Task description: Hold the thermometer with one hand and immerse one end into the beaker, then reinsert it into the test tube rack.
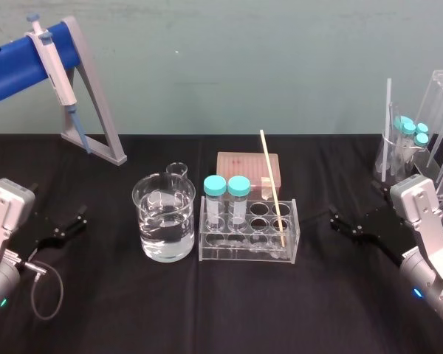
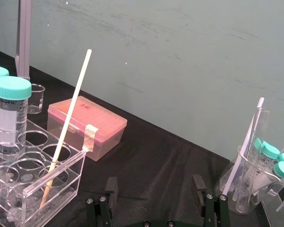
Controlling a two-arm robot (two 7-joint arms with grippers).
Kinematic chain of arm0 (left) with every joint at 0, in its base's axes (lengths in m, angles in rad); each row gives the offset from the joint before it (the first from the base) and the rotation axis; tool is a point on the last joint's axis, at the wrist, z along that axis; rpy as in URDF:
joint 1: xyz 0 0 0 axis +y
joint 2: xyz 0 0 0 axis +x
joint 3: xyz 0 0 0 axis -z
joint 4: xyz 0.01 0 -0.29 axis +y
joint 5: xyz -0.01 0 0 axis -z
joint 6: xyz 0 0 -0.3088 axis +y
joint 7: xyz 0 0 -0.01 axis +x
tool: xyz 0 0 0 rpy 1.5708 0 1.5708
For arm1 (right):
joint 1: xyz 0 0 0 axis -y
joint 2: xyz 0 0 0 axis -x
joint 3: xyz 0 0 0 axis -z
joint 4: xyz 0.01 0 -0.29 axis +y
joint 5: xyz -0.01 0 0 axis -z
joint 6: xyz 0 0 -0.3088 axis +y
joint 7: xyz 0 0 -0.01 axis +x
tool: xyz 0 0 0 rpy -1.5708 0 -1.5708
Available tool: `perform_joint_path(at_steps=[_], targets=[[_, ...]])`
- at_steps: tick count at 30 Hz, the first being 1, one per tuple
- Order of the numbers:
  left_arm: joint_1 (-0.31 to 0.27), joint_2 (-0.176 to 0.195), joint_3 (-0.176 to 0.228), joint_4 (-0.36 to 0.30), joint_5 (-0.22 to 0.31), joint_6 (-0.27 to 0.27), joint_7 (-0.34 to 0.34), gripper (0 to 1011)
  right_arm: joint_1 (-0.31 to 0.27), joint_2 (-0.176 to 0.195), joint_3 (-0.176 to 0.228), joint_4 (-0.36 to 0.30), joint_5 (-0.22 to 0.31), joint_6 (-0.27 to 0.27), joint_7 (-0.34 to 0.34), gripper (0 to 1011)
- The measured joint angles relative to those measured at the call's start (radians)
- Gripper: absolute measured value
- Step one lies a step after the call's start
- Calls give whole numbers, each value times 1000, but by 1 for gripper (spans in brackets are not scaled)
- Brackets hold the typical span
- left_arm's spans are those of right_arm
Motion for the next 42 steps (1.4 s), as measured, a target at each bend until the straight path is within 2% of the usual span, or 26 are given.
perform_joint_path(at_steps=[12, 19, 22, 23, 26, 27, 29, 30, 33, 35, 39, 41, 42], targets=[[0, 0, 0, 0, 0, 0, 0, 1004, 0, 0, 1, 0, 0, 0, 1, 1003], [0, 0, 0, 0, 0, 0, 0, 1004, -15, 29, 30, -84, 44, 79, 77, 1003], [0, 0, 0, 0, 0, 0, 0, 1004, -20, 50, 53, -141, 94, 141, 131, 1003], [0, 0, 0, 0, 0, 0, 0, 1004, -20, 61, 68, -169, 127, 185, 161, 1003], [0, 0, 0, 0, 0, 0, 0, 1004, -13, 74, 88, -207, 177, 258, 207, 1003], [0, 0, 0, 0, 0, 0, 0, 1004, -4, 82, 98, -225, 208, 312, 233, 1003], [0, 0, 0, 0, 0, 0, 0, 1004, 7, 88, 109, -239, 236, 364, 259, 1003], [0, 0, 0, 0, 0, 0, 0, 1004, 24, 90, 124, -251, 270, 420, 285, 1003], [0, 0, 0, 0, 0, 0, 0, 1004, 47, 86, 142, -256, 312, 481, 313, 1003], [0, 0, 0, 0, 0, 0, 0, 1004, 80, 77, 154, -247, 358, 547, 346, 1003], [0, 0, 0, 0, 0, 0, 0, 1004, 156, 65, 145, -202, 438, 660, 404, 1003], [0, 0, 0, 0, 0, 0, 0, 1004, 166, 64, 142, -193, 446, 671, 411, 1003], [0, 0, 0, 0, 0, 0, 0, 1004, 191, 60, 135, -176, 466, 700, 428, 1003]])
